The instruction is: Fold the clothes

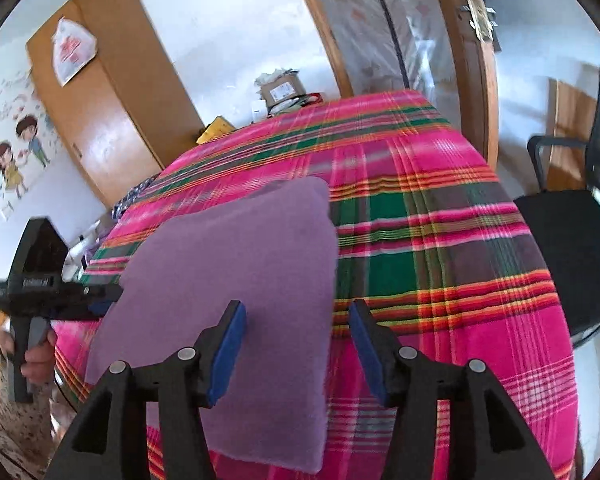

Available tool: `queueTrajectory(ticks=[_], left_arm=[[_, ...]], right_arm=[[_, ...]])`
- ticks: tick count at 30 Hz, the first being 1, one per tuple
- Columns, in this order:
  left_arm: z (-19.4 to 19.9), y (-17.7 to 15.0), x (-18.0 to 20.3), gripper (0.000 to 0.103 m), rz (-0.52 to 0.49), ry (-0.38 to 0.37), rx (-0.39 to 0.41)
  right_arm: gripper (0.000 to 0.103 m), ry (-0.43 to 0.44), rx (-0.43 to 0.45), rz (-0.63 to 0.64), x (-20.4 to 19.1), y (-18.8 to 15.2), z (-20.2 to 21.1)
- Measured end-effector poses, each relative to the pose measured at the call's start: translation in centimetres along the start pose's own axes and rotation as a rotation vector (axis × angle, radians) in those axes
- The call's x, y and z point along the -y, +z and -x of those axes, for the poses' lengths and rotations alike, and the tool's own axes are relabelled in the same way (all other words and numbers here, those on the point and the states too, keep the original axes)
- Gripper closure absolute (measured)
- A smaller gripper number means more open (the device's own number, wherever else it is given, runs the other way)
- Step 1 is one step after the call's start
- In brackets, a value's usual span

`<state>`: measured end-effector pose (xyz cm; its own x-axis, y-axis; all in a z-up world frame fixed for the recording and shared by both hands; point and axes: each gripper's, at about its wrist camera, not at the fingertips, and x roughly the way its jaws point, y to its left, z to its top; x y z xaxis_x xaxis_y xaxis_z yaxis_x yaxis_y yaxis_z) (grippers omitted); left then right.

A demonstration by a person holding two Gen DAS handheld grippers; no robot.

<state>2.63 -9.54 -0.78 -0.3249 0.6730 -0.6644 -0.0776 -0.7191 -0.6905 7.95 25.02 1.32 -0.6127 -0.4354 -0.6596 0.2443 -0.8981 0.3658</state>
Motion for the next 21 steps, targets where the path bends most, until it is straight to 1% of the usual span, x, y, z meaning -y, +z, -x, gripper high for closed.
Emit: queueTrajectory(ticks=[3,9,10,11,12,16,19,21], left_arm=[[-0.2,0.0,-0.1,0.054,0.006,-0.031,-0.022],[-0.5,0.2,-0.1,0.054,0.002,-0.068,-0.039],[-0.6,0.3,-0.2,0.053,0.010,-0.066,-0.048],[-0.8,0.4,-0.3,0.048,0.019,-0.064,-0.056],[-0.9,0.4,-0.6,0.046,0.032,-0.069,-0.062],[-1.6,0.5,-1.2,0.045,0.075,-0.105,-0.082],[-2.1,0.5,-1.1,0.045,0.069,-0.130,-0.082],[-2.2,0.6,-1.1,0.043,0.064,-0.143,-0.084]], right_arm=[[0.043,0.060,-0.021,-0.059,1.3,0.3,-0.7],[0.041,0.182,-0.080,-0.113,3.1,1.1,-2.4],[0.039,0.193,-0.092,-0.124,3.4,1.2,-2.8],[0.039,0.203,-0.103,-0.134,3.6,1.3,-3.1],[0.039,0.214,-0.113,-0.139,3.8,1.4,-3.4],[0.038,0.257,-0.137,-0.151,4.2,1.8,-4.2],[0.038,0.264,-0.144,-0.141,4.0,2.1,-4.8],[0.038,0.274,-0.150,-0.130,3.7,2.2,-5.0]])
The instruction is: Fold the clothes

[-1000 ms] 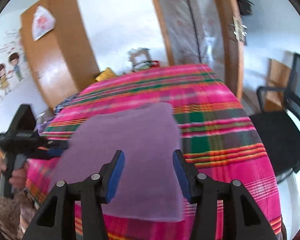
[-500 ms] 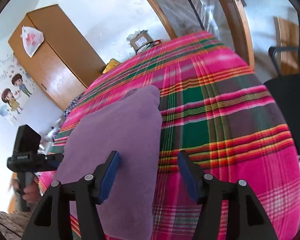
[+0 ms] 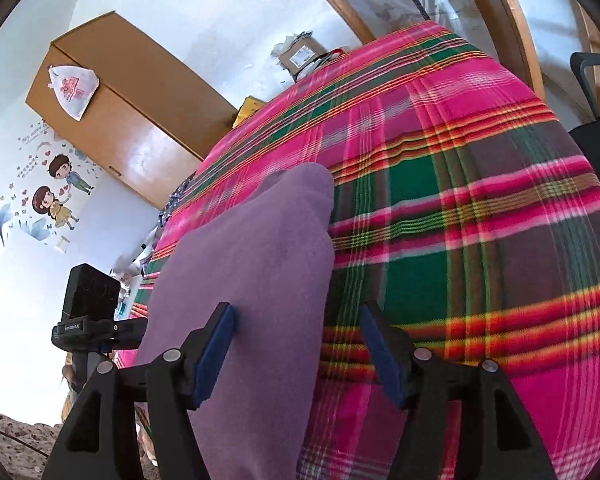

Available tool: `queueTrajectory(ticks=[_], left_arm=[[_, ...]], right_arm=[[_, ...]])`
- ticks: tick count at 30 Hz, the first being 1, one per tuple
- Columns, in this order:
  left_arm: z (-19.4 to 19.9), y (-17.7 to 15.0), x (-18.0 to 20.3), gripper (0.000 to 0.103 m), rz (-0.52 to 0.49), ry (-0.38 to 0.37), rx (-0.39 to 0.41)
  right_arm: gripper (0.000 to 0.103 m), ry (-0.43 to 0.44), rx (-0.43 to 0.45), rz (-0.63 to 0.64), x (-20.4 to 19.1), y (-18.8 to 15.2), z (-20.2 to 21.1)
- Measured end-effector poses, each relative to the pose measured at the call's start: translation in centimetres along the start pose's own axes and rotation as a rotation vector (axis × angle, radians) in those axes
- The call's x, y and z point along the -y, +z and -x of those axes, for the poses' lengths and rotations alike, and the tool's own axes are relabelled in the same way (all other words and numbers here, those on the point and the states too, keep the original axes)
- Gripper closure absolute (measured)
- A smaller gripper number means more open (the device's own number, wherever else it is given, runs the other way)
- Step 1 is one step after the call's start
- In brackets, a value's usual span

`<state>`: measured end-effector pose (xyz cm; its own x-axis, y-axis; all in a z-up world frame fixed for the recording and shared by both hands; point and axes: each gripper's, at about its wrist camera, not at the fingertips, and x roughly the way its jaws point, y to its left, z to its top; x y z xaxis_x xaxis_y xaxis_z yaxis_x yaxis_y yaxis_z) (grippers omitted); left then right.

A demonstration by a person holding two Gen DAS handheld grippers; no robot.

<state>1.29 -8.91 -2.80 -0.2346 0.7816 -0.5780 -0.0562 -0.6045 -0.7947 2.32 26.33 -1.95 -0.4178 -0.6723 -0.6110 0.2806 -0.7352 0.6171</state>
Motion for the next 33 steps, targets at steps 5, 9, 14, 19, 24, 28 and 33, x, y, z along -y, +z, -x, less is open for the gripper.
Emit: queueTrajectory(ticks=[5,9,14,19,24,28,33], left_arm=[[0.0,0.2,-0.2,0.036,-0.005,-0.027,-0.006],[-0.4,0.5,0.2,0.036,-0.024,-0.030,-0.010],[-0.8,0.9,0.3,0.036,-0.031,-0.039,-0.026],[-1.5,1.3,0.8,0.036,-0.014,-0.047,-0.034],[-1.6,1.3,0.9,0.036,-0.017,-0.047,-0.036],[-1.6,1.4,0.8,0.043,0.012,-0.053,-0.026],[-1.4,1.4,0.4,0.052,0.034,-0.053,-0.011]], right_arm=[[0.038,0.044,-0.015,0.003,0.0,0.5,-1.1],[0.037,0.068,-0.029,0.003,-0.2,0.8,-1.9],[0.044,0.087,-0.058,0.014,-0.7,0.3,-2.1],[0.050,0.094,-0.069,0.010,-0.5,0.0,-2.0],[0.054,0.107,-0.070,-0.004,-0.5,0.0,-2.1],[0.065,0.109,-0.063,-0.012,-0.8,-0.2,-2.0],[0.073,0.084,-0.045,-0.013,-1.2,-0.5,-1.7]])
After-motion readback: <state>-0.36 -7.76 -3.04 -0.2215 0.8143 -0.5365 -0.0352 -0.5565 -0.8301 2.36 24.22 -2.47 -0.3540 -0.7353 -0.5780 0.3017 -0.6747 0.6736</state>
